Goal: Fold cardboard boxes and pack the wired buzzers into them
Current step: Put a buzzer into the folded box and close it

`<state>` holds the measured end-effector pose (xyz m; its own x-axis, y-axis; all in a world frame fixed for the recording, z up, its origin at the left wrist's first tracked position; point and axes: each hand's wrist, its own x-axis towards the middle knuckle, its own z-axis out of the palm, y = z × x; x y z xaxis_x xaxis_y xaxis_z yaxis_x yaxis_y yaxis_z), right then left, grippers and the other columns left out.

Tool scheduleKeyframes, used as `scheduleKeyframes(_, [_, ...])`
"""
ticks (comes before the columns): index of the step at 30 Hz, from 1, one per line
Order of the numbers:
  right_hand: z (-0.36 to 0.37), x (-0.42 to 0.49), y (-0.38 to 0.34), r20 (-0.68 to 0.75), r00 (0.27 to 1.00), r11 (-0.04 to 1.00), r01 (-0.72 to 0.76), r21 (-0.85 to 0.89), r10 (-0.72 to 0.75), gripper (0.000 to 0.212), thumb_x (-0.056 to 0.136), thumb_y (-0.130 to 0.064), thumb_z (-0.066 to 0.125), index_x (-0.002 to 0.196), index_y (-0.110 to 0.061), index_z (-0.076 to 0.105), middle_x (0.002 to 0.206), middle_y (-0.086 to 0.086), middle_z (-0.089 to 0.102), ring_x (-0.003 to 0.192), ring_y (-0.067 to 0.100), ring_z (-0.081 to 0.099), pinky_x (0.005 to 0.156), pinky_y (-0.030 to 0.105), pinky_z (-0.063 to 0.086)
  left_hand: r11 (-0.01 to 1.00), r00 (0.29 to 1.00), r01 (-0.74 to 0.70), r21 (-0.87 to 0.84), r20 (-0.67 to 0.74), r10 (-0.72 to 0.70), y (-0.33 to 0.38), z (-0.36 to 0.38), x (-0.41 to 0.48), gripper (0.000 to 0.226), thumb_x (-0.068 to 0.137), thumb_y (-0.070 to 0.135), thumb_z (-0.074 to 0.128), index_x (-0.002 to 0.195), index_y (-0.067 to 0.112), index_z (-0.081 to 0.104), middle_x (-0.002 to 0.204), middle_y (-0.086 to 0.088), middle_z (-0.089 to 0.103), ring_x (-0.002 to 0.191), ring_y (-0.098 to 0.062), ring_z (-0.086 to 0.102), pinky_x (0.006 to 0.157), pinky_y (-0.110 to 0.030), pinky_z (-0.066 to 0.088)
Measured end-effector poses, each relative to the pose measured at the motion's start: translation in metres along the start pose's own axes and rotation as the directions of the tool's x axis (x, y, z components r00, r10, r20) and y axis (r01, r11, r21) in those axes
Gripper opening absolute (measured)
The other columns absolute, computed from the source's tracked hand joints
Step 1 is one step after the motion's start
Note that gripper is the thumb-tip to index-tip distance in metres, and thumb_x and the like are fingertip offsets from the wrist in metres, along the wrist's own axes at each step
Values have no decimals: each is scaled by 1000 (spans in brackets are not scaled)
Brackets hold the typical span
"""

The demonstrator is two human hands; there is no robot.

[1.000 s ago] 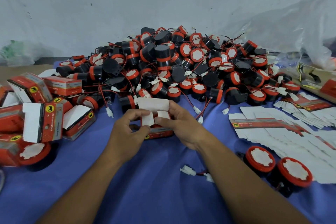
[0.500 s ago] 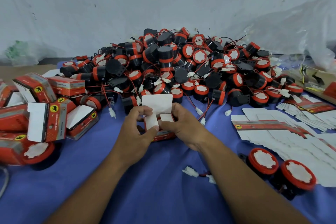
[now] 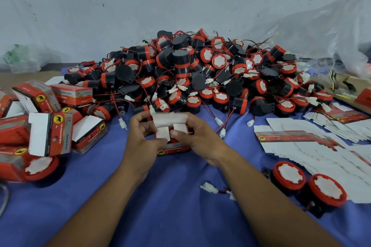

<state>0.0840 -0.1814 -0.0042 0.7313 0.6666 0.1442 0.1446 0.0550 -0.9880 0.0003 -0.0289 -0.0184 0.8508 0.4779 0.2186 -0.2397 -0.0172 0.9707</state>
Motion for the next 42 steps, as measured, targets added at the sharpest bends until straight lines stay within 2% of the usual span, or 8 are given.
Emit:
scheduleKeyframes(2, [-2, 0, 1, 3, 1000, 1000, 21, -21, -21, 31, 92, -9, 70, 121, -17, 68, 118, 4, 69, 111, 17, 64, 91, 27, 54, 1000, 1000, -10, 21, 22, 9, -1, -6, 2, 78, 82, -9, 71, 136, 43, 48, 87, 5, 64, 90, -10, 67, 71, -22, 57])
scheduleKeyframes(7, [-10, 3, 4, 37, 991, 954, 137, -266, -132, 32, 90, -6, 72, 116, -24, 72, 119, -9, 65, 112, 7, 62, 98, 25, 51, 910, 981, -140, 391, 181, 73, 3, -22, 4, 50, 87, 8, 74, 101, 55, 68, 113, 1, 54, 103, 1, 56, 81, -7, 47])
scheduleKeyframes(11, [-16, 1, 2, 100, 991, 905, 121, -409, -87, 42, 85, -40, 74, 127, -34, 67, 128, -22, 55, 116, -3, 54, 96, 19, 49, 978, 952, 5, 208, 300, -68, 8, -33, 4, 30, 84, 28, 69, 103, 51, 74, 127, 6, 48, 121, -4, 49, 95, -23, 47])
scheduleKeyframes(14, [-18, -2, 2, 153, 987, 862, 120, -493, -50, 58, 82, -58, 68, 135, -37, 60, 136, -23, 46, 123, -3, 47, 100, 20, 47, 939, 944, -88, 334, 328, -28, 9, -34, 2, 31, 82, 47, 72, 113, 48, 71, 134, 24, 49, 123, 8, 47, 91, -19, 50])
scheduleKeyframes(17, [-18, -4, 1, 156, 984, 848, 156, -506, -89, 53, 88, -45, 71, 138, -38, 55, 137, -14, 49, 123, 4, 50, 100, 27, 50, 917, 943, -166, 364, 332, 39, 10, -32, 1, 39, 80, 36, 70, 119, 42, 65, 128, 33, 54, 121, 14, 48, 86, -5, 45])
scheduleKeyframes(27, [-16, -4, -6, 114, 981, 843, 192, -503, -156, 35, 95, -34, 67, 127, -19, 69, 119, -7, 67, 109, 7, 63, 97, 34, 52, 864, 948, -270, 426, 273, 161, 7, -26, -2, 29, 90, 19, 67, 112, 38, 66, 125, 22, 60, 119, 13, 51, 92, -6, 44])
scheduleKeyframes(33, [-10, -3, 1, 126, 978, 847, 209, -489, -169, 36, 99, -22, 63, 134, -16, 64, 140, -6, 56, 129, 5, 50, 110, 21, 40, 822, 922, -360, 442, 302, 242, 7, -26, -2, 38, 91, 4, 65, 121, 27, 62, 125, 22, 59, 120, 18, 48, 99, -5, 38])
scheduleKeyframes(42, [-11, -4, -1, 81, 971, 826, 233, -513, -224, 34, 99, -18, 61, 132, -12, 64, 143, 4, 58, 135, 13, 50, 113, 34, 42, 713, 891, -448, 539, 336, 305, 9, -25, 0, 29, 93, 10, 64, 121, 12, 69, 124, 18, 59, 122, 7, 50, 102, -7, 37])
